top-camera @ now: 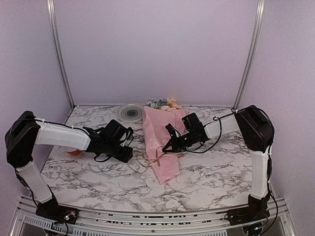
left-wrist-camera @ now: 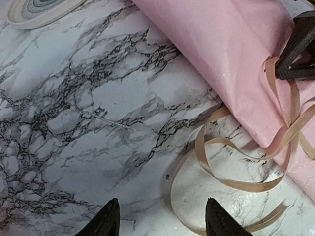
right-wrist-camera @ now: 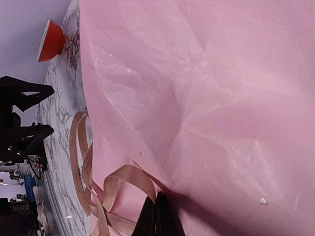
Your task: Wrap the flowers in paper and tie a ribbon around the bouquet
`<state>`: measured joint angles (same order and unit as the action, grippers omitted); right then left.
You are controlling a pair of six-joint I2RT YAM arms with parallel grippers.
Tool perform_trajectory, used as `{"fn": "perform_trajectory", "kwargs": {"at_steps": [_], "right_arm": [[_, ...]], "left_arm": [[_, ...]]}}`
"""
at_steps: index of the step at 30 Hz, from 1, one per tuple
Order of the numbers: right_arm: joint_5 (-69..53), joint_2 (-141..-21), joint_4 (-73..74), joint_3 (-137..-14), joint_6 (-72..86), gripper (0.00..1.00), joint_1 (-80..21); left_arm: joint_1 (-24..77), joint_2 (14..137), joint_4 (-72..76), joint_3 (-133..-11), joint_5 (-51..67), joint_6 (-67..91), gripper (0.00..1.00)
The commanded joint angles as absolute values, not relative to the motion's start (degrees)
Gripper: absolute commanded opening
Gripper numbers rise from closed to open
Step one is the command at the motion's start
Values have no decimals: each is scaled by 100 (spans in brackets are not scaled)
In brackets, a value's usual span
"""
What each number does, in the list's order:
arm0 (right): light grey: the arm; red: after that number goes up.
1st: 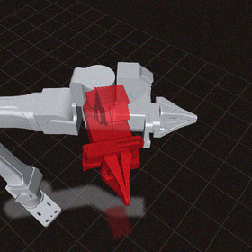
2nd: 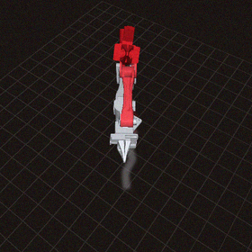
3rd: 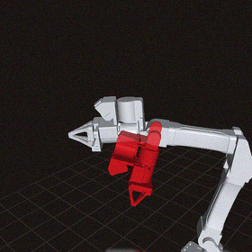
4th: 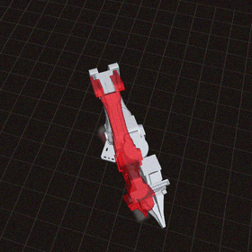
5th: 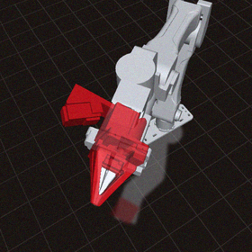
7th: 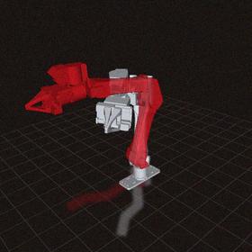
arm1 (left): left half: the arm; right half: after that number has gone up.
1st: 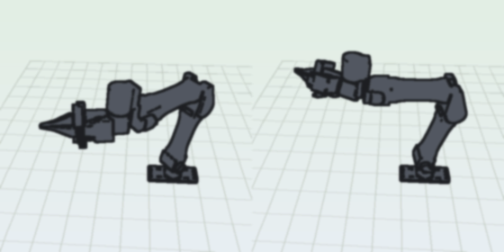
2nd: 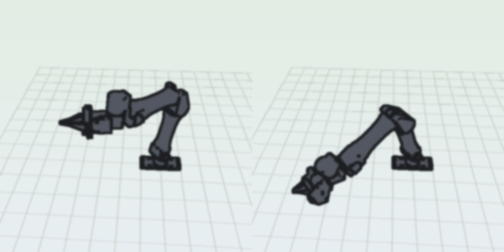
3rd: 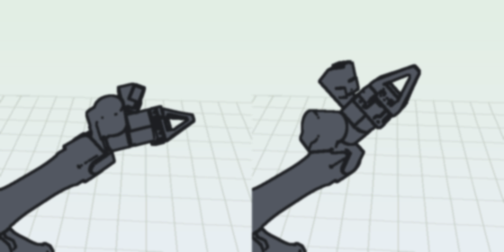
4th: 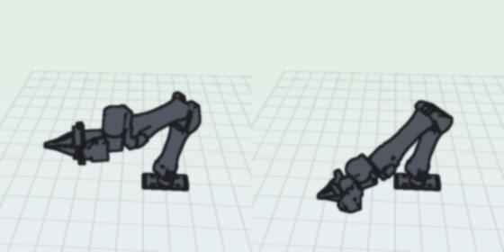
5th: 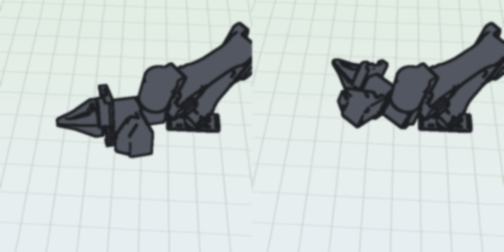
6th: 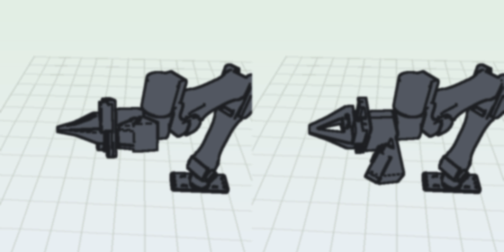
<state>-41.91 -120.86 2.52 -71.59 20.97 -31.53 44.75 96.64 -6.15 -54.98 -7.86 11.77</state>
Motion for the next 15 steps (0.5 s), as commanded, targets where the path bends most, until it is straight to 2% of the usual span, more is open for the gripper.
{"fn": "perform_trajectory", "kwargs": {"at_steps": [1, 3, 5, 6, 8, 12, 15], "right_arm": [[-4109, -11928, 187, -7154, 2096, 0, -3147], [-4101, -11927, 212, -7167, 2090, 0, -3151], [-4088, -11914, 238, -7190, 2068, 0, -3150], [-4083, -11903, 253, -7197, 2069, 0, -3144], [-4061, -11876, 254, -7220, 2074, 0, -3127], [-4046, -11817, 251, -7305, 2084, 0, -3041], [-4019, -11750, 303, -7413, 2080, 0, -2931]], "left_arm": [[4535, 10083, -1146, -5547, -735, 1463, 61], [4535, 10362, -1211, -5644, -623, 1429, 60], [4535, 10643, -1240, -5716, -346, 1401, 51], [4535, 10726, -1242, -5735, -198, 1402, 41], [4537, 10818, -1237, -5741, -45, 1422, 30], [4535, 10895, -1237, -5763, -42, 1340, 1], [4522, 10939, -1249, -5791, -117, 1323, 0]]}}
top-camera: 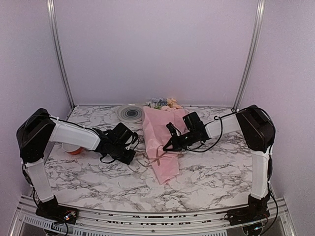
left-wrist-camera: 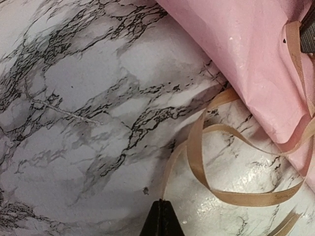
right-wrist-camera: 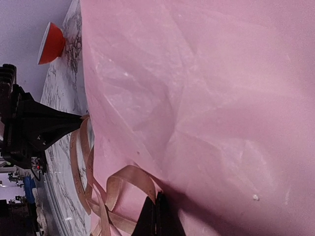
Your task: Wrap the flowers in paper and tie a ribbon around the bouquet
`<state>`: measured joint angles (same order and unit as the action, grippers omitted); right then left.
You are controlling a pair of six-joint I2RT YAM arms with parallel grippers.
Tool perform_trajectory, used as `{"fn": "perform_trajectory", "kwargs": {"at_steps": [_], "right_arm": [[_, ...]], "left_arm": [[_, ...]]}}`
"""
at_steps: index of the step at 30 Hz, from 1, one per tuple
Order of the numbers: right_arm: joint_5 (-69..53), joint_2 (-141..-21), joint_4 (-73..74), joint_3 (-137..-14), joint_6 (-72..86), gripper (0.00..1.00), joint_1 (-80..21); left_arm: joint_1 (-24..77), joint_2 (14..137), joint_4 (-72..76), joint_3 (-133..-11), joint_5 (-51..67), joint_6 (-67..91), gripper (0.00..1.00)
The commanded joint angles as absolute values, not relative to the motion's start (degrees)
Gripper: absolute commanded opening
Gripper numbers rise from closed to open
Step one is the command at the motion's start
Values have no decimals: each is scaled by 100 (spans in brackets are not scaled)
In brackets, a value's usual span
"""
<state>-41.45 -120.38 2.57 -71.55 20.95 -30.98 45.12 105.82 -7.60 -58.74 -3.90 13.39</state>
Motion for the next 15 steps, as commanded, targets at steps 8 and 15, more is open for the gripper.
{"fn": "perform_trajectory", "kwargs": {"at_steps": [8, 15], "right_arm": [[-3924, -11436, 447, -7411, 2011, 0, -2548], [-3729, -10929, 456, -6998, 2035, 0, -1888]], "left_arm": [[4439, 10724, -1252, -5696, -623, 1396, 0], [4278, 10444, -1277, -5495, -1168, 1602, 0]]}}
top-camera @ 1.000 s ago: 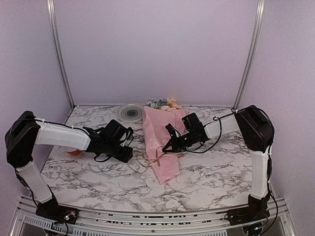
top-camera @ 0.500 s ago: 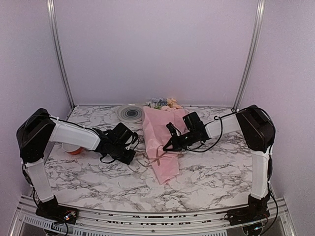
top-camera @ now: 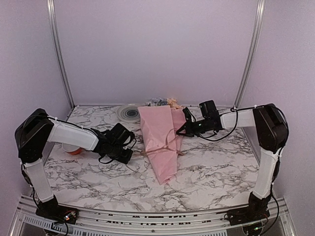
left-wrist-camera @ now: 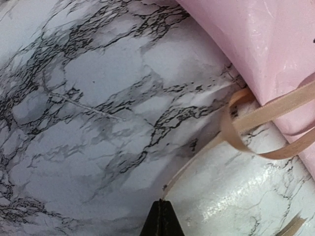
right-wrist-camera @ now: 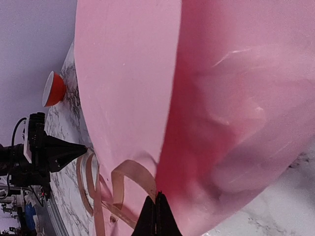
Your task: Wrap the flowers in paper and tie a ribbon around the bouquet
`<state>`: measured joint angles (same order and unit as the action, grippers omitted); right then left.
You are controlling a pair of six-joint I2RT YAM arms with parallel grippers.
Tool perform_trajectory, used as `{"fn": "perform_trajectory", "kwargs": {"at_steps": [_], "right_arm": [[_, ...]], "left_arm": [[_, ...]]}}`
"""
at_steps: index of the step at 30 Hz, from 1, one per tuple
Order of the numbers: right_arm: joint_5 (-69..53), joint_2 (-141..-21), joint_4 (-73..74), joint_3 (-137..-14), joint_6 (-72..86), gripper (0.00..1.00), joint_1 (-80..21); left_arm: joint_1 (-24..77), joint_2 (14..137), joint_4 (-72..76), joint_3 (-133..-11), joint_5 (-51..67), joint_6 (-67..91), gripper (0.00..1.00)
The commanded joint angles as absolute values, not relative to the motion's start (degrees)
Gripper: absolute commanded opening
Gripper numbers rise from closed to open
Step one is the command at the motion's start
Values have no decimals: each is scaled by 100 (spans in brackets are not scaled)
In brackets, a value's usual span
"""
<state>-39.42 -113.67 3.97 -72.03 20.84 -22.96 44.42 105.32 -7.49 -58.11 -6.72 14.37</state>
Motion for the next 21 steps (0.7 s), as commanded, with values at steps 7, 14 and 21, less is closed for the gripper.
{"fn": "perform_trajectory", "kwargs": {"at_steps": [7, 14, 21], "right_arm": [[-3425, -10208, 311, -5921, 2308, 0, -284], [-3383, -9769, -452, -4385, 2827, 0, 1502], [-3053, -9550, -771, -3859, 3070, 0, 2220]], "left_arm": [[3940, 10117, -1038, -5082, -1383, 1964, 0], [3178, 9710, -462, -4463, -1345, 2463, 0], [2559, 8855, 111, -3543, -1736, 2966, 0]]}}
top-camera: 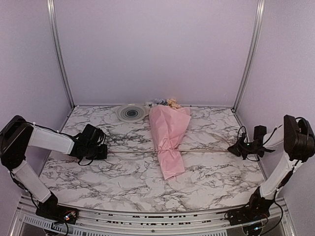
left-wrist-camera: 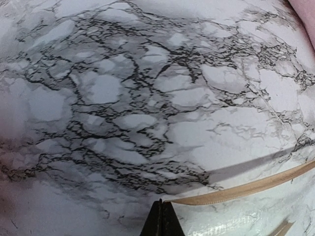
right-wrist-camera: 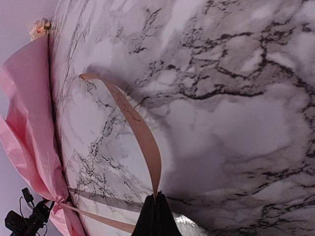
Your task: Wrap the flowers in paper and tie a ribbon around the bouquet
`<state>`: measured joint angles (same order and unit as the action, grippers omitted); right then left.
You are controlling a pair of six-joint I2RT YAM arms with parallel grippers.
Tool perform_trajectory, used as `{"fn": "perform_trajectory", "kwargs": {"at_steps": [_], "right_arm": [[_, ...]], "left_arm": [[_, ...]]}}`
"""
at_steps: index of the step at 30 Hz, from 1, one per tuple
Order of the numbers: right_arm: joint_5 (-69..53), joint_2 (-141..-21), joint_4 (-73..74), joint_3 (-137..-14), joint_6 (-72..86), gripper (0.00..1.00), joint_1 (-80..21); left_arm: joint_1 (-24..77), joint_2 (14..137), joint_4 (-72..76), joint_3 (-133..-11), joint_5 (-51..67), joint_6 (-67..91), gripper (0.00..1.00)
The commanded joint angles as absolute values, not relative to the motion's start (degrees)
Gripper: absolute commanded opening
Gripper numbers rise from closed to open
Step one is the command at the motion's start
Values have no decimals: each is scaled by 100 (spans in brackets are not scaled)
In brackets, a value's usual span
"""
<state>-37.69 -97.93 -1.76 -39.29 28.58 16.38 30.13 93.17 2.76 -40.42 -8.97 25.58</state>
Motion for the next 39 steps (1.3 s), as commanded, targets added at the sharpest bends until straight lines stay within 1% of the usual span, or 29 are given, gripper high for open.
{"fn": "perform_trajectory", "kwargs": {"at_steps": [1, 11, 24, 28, 31, 35, 36, 39], "right_arm": [[-3026, -9519, -773, -3851, 3092, 0, 2325], [-2902, -9326, -755, -3792, 3143, 0, 2827], [-2958, -9396, -738, -3821, 3121, 0, 2845], [-3044, -9310, -804, -3774, 3109, 0, 2772], [-2916, -9065, -672, -3886, 2921, 0, 2137], [-2628, -8402, -305, -4199, 2863, 0, 1119], [-2547, -8229, -215, -4299, 2869, 0, 827], [-2214, -7847, 341, -4787, 2599, 0, 95]], "left_arm": [[2496, 8746, 148, -3467, -1766, 2967, 0], [2244, 8443, 164, -3121, -1867, 2909, 0], [2083, 8248, 164, -2962, -1880, 2763, 0], [2142, 8156, 297, -3012, -1524, 2665, 0], [2529, 8143, 339, -3316, -1233, 2475, 0], [3353, 8114, 105, -4141, -1229, 2170, 0], [3517, 8080, 103, -4515, -1190, 2084, 0], [4088, 8033, 91, -5208, -1024, 1617, 0]]}}
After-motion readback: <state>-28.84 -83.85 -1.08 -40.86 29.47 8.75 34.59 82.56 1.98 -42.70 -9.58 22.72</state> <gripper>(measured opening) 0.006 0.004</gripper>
